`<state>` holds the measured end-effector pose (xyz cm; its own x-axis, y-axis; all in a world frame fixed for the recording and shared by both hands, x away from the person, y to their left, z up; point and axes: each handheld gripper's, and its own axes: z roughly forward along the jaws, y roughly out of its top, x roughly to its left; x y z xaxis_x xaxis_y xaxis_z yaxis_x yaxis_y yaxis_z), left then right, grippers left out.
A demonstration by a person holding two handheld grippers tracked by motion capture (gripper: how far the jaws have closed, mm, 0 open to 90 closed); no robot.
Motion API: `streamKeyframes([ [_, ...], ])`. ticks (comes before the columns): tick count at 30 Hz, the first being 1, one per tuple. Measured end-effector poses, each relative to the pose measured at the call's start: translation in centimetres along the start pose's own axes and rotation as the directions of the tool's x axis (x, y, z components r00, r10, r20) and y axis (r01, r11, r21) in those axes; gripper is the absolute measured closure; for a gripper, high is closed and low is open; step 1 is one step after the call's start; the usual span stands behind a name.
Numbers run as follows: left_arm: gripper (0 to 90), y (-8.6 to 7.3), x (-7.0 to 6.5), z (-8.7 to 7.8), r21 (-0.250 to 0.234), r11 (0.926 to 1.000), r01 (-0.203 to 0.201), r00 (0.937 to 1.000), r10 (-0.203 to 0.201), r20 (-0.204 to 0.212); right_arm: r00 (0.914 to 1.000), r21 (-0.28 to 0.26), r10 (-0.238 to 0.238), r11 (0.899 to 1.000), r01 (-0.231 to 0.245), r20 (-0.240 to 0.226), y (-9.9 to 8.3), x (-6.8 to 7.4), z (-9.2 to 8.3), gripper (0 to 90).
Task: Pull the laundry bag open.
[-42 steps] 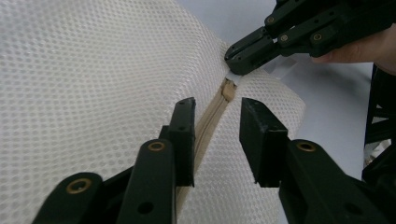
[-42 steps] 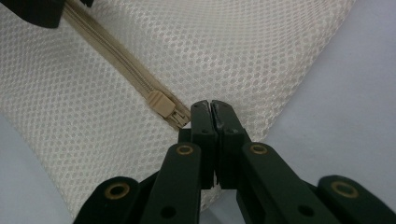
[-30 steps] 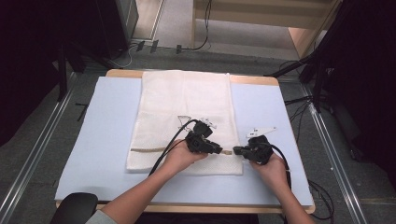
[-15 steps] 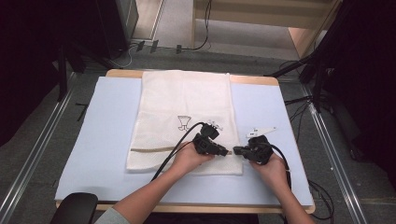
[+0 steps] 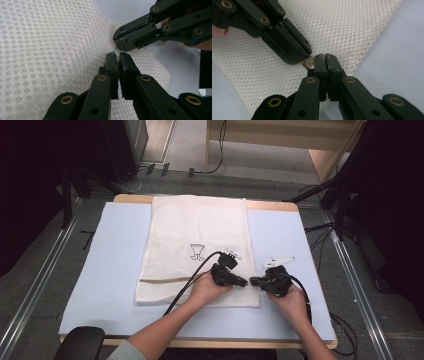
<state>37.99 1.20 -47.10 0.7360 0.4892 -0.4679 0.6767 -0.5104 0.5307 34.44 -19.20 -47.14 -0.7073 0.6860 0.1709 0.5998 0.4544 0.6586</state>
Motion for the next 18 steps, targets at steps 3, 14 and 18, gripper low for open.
streamKeyframes([
  [3,88.6,0.1,0.1,-0.1,0.010,0.9999,0.004,1.0000,-0.004,0.001,0.9998,-0.002,-0.018,1.000,0.018,0.012,-0.1,0.2,0.0,90.0],
  [14,88.8,0.0,1.2,-2.0,0.033,0.9990,0.029,0.9995,-0.029,0.011,0.9989,-0.008,-0.036,0.999,0.036,0.031,-0.2,0.4,0.1,90.0],
  [18,88.8,-0.3,1.4,-2.9,0.039,0.9990,0.023,0.9997,-0.023,0.008,0.9981,-0.011,-0.048,0.999,0.048,0.038,-0.2,0.4,0.1,90.0],
])
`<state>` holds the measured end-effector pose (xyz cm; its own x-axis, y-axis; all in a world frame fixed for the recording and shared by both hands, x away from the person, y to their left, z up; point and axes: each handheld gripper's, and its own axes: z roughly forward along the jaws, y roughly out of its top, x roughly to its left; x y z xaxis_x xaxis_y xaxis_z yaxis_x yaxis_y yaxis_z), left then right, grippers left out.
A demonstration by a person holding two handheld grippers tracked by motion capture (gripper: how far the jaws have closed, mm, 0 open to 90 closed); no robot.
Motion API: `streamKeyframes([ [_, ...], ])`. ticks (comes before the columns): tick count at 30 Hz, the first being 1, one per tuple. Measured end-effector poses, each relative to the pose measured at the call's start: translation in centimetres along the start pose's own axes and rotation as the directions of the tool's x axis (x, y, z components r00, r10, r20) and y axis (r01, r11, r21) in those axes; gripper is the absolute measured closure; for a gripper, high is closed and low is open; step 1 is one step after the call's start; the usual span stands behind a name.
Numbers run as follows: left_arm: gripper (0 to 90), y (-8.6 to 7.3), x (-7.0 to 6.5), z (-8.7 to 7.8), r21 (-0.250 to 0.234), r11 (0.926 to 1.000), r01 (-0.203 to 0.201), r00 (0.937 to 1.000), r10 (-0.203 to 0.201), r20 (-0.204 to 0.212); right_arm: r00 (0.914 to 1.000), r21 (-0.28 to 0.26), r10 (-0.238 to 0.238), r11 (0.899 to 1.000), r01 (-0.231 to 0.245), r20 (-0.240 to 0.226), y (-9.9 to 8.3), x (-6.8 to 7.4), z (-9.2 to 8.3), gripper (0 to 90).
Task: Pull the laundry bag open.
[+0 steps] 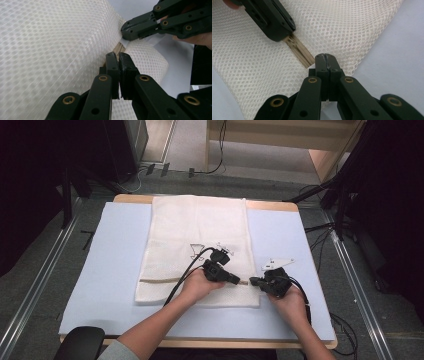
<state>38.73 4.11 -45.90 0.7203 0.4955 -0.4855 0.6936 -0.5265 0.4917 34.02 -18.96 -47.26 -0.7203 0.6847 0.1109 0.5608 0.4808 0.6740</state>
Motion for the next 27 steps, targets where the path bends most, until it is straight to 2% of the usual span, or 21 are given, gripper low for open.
streamKeyframes([
  [3,88.8,-0.4,0.7,-1.2,-0.003,0.9998,0.019,0.9998,-0.019,0.005,1.0000,-0.004,0.004,1.000,-0.004,-0.005,0.0,-0.1,0.0,90.0],
  [5,88.8,-0.7,0.8,-2.0,0.000,0.9999,0.013,0.9999,-0.013,0.009,0.9996,-0.005,0.022,1.000,-0.022,-0.016,-0.1,-0.2,0.0,90.0],
  [10,88.8,-1.4,0.7,-3.3,0.011,0.9999,-0.012,0.9999,0.012,0.000,0.9997,-0.003,0.021,1.000,-0.021,-0.011,-0.1,-0.1,0.0,90.0],
  [12,88.8,-1.7,1.3,-3.9,0.007,1.0000,0.002,1.0000,-0.002,0.003,0.9996,-0.005,0.024,1.000,-0.024,-0.015,-0.1,-0.1,0.0,90.0],
  [17,88.8,-2.6,2.1,-5.5,-0.015,0.9996,0.024,0.9995,-0.023,0.022,0.9993,-0.005,0.030,1.000,-0.030,-0.021,-0.1,-0.2,0.0,90.0],
  [19,90.0,-2.8,2.2,-6.1,-0.023,0.9996,0.016,0.9999,-0.017,-0.004,0.9993,-0.005,0.028,1.000,-0.029,-0.022,-0.1,-0.2,0.0,90.0],
  [20,90.0,-2.9,2.4,-6.5,-0.025,0.9995,0.019,0.9998,-0.019,-0.003,0.9994,-0.006,0.027,1.000,-0.027,-0.021,-0.1,-0.3,0.0,90.0],
  [21,90.0,-3.0,2.9,-7.1,-0.035,0.9989,0.030,0.9995,-0.031,-0.011,0.9994,-0.007,0.027,1.000,-0.027,-0.022,-0.1,-0.3,0.0,90.0],
  [23,90.0,-3.3,3.7,-8.1,-0.059,0.9962,0.064,0.9980,-0.064,0.002,0.9994,-0.007,0.026,1.000,-0.026,-0.023,-0.1,-0.3,0.0,90.0],
  [24,90.0,-3.5,3.9,-8.5,-0.075,0.9949,0.067,0.9977,-0.068,-0.007,0.9993,-0.009,0.029,1.000,-0.029,-0.026,-0.1,-0.3,0.0,90.0],
  [27,90.0,-3.4,3.7,-8.8,-0.090,0.9939,0.063,0.9980,-0.063,0.007,0.9993,-0.008,0.030,1.000,-0.030,-0.025,-0.1,-0.3,0.0,90.0],
])
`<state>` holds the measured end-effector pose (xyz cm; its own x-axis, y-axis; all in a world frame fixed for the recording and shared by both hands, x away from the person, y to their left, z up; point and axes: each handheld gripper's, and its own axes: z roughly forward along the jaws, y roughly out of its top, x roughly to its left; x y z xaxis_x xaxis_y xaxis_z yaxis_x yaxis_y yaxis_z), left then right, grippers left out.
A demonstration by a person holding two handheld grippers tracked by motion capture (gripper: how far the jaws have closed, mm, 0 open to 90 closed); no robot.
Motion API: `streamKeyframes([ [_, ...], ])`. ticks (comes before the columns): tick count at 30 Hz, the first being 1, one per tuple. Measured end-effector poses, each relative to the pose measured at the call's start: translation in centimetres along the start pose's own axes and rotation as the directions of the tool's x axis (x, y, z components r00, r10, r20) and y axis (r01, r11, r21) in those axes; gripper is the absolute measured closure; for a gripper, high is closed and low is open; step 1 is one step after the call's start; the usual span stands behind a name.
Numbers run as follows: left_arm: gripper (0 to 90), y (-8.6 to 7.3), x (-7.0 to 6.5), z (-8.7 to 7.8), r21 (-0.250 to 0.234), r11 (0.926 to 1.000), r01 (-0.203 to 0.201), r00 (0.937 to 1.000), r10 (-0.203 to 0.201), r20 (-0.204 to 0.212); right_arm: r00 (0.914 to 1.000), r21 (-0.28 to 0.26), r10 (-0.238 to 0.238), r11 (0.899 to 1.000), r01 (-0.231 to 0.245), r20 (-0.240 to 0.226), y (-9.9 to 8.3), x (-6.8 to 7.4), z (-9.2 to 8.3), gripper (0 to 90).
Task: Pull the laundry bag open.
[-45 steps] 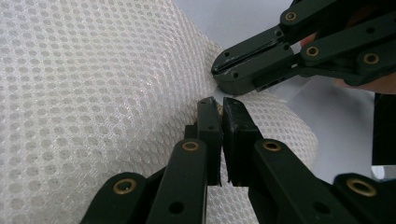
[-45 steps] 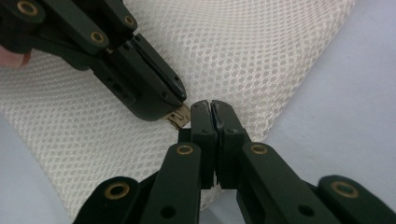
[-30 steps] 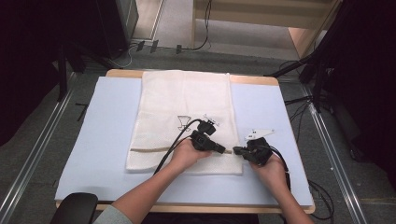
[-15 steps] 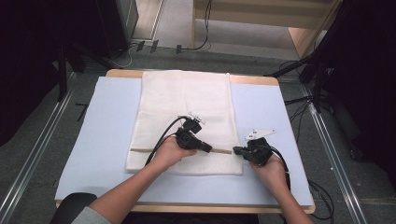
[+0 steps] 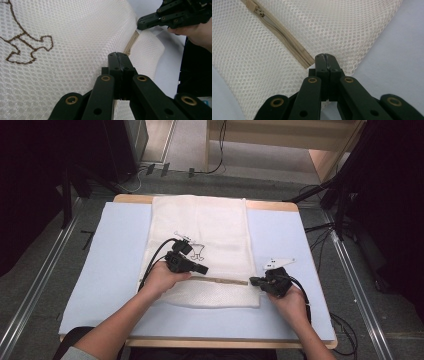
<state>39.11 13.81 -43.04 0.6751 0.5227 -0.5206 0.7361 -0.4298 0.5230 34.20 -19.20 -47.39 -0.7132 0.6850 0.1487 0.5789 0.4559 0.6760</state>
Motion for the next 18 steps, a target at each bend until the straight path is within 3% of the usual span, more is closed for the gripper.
streamKeyframes([
  [12,90.0,-0.1,-1.5,2.5,0.058,0.9977,-0.036,0.9993,0.037,-0.007,1.0000,0.006,-0.001,1.000,0.001,0.004,0.0,0.1,0.0,90.0],
  [18,81.3,-0.2,-1.3,4.1,0.088,0.9958,-0.023,0.9993,0.025,-0.027,0.9998,0.005,-0.018,1.000,0.018,0.010,0.1,0.1,0.0,90.0],
])
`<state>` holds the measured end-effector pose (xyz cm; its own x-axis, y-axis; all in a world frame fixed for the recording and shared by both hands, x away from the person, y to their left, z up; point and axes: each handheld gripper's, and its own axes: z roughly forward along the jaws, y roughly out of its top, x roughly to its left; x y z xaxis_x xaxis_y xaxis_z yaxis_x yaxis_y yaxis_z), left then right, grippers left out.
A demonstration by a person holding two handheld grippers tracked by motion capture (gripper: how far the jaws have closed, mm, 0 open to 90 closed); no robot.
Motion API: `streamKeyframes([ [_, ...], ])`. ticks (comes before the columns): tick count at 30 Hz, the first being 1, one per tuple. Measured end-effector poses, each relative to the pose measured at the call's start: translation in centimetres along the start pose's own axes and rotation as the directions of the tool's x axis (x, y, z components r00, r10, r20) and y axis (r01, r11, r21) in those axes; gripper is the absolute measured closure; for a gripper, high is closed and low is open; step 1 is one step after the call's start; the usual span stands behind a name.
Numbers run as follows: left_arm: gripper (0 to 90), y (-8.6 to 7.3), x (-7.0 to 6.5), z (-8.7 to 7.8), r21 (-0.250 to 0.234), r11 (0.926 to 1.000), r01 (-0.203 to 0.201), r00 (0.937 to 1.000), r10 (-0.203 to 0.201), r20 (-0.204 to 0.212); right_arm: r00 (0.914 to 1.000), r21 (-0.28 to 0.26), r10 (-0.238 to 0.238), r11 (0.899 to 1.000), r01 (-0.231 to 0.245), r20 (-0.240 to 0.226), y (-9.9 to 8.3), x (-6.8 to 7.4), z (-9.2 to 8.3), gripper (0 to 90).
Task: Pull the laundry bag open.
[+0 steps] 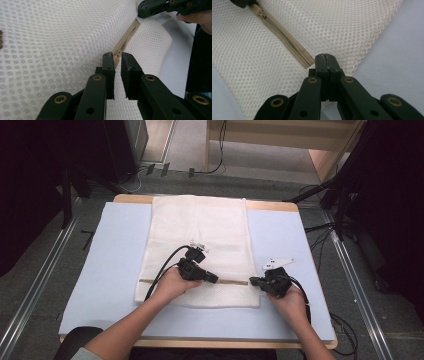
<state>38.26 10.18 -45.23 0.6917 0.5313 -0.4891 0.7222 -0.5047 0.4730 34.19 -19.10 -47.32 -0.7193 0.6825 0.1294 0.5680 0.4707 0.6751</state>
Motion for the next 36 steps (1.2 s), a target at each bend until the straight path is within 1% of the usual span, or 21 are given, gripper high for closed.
streamKeyframes([
  [2,79.2,0.0,0.1,0.4,0.011,0.9999,0.001,1.0000,-0.001,-0.009,1.0000,0.000,-0.001,1.000,0.001,0.000,0.0,0.0,0.0,90.0],
  [4,78.0,0.0,0.3,0.7,0.009,0.9998,0.020,0.9998,-0.020,0.007,1.0000,0.000,-0.002,1.000,0.002,0.000,0.0,0.0,0.0,90.0],
  [5,77.8,0.0,0.2,0.9,0.005,0.9997,0.022,0.9997,-0.022,0.014,1.0000,0.000,-0.003,1.000,0.003,0.000,0.0,0.0,0.0,90.0],
  [7,76.6,0.1,0.1,1.1,0.004,0.9998,0.017,0.9996,-0.017,0.021,1.0000,0.000,-0.004,1.000,0.004,0.003,0.0,0.1,0.0,90.0],
  [10,77.5,0.2,-0.2,1.5,0.000,0.9999,0.017,0.9995,-0.017,0.028,1.0000,0.000,-0.004,1.000,0.004,0.001,0.0,0.0,0.0,90.0],
  [11,79.1,0.2,-0.3,1.7,0.004,0.9999,0.013,0.9996,-0.013,0.024,1.0000,0.000,-0.004,1.000,0.004,0.001,0.0,0.1,0.0,90.0],
  [12,80.5,0.1,-0.5,1.9,0.006,1.0000,0.006,0.9999,-0.006,0.009,1.0000,0.000,-0.004,1.000,0.004,0.001,0.0,0.1,0.0,90.0],
  [13,83.8,0.1,-0.6,2.0,0.002,1.0000,-0.006,1.0000,0.007,-0.004,1.0000,0.000,-0.004,1.000,0.004,0.002,0.0,0.1,0.0,90.0],
  [18,87.8,0.0,-0.7,1.9,-0.013,0.9998,-0.014,0.9998,0.014,-0.016,1.0000,0.000,-0.004,1.000,0.004,0.003,0.0,0.1,0.0,90.0],
  [21,88.6,0.0,-0.6,1.5,-0.015,0.9998,-0.011,0.9999,0.011,-0.011,1.0000,0.004,0.000,1.000,0.000,0.009,0.0,0.2,0.0,90.0],
  [24,88.8,0.0,-0.3,1.1,-0.021,0.9998,0.004,0.9999,-0.004,0.016,0.9999,0.005,0.001,1.000,-0.001,0.011,0.0,0.2,0.0,90.0],
  [25,88.8,0.0,-0.3,0.9,-0.017,0.9999,-0.005,0.9999,0.005,0.015,0.9999,0.006,0.002,1.000,-0.002,0.010,0.1,0.2,0.0,90.0],
  [26,88.8,0.0,-0.4,0.8,-0.012,0.9999,-0.009,0.9999,0.009,0.006,0.9999,0.006,0.002,1.000,-0.002,0.012,0.1,0.2,0.0,90.0],
  [27,88.9,0.0,-0.3,0.6,-0.013,0.9999,-0.010,0.9999,0.010,0.008,0.9999,0.004,-0.005,1.000,0.005,0.013,0.1,0.2,0.0,90.0],
  [29,88.9,-0.1,-0.1,0.1,-0.015,0.9999,-0.006,1.0000,0.006,0.005,0.9999,0.001,-0.009,1.000,0.009,0.013,0.0,0.2,0.0,90.0],
  [31,88.9,-0.2,0.2,-0.4,-0.016,0.9999,0.001,1.0000,-0.001,0.006,0.9999,0.001,-0.001,1.000,0.001,0.011,0.0,0.2,0.0,90.0],
  [32,88.9,-0.3,0.4,-0.7,-0.006,1.0000,0.001,0.9999,-0.001,0.015,1.0000,0.000,-0.002,1.000,0.002,0.010,0.0,0.2,0.0,90.0],
  [33,88.9,-0.4,0.4,-0.9,-0.013,0.9999,0.004,0.9999,-0.004,0.010,0.9999,0.000,-0.002,1.000,0.002,0.011,0.0,0.2,0.0,90.0],
  [34,88.8,-0.5,0.4,-1.1,-0.009,0.9999,0.005,0.9998,-0.005,0.018,0.9999,0.000,-0.003,1.000,0.003,0.011,0.0,0.2,0.0,90.0],
  [35,88.9,-0.5,0.5,-1.3,-0.001,1.0000,0.003,0.9999,-0.003,0.016,0.9999,0.001,0.000,1.000,0.000,0.011,0.0,0.2,0.0,90.0],
  [36,88.8,-0.6,0.5,-1.5,-0.008,1.0000,0.005,0.9999,-0.005,0.016,1.0000,0.000,0.001,1.000,-0.001,0.008,0.0,0.2,0.0,90.0],
])
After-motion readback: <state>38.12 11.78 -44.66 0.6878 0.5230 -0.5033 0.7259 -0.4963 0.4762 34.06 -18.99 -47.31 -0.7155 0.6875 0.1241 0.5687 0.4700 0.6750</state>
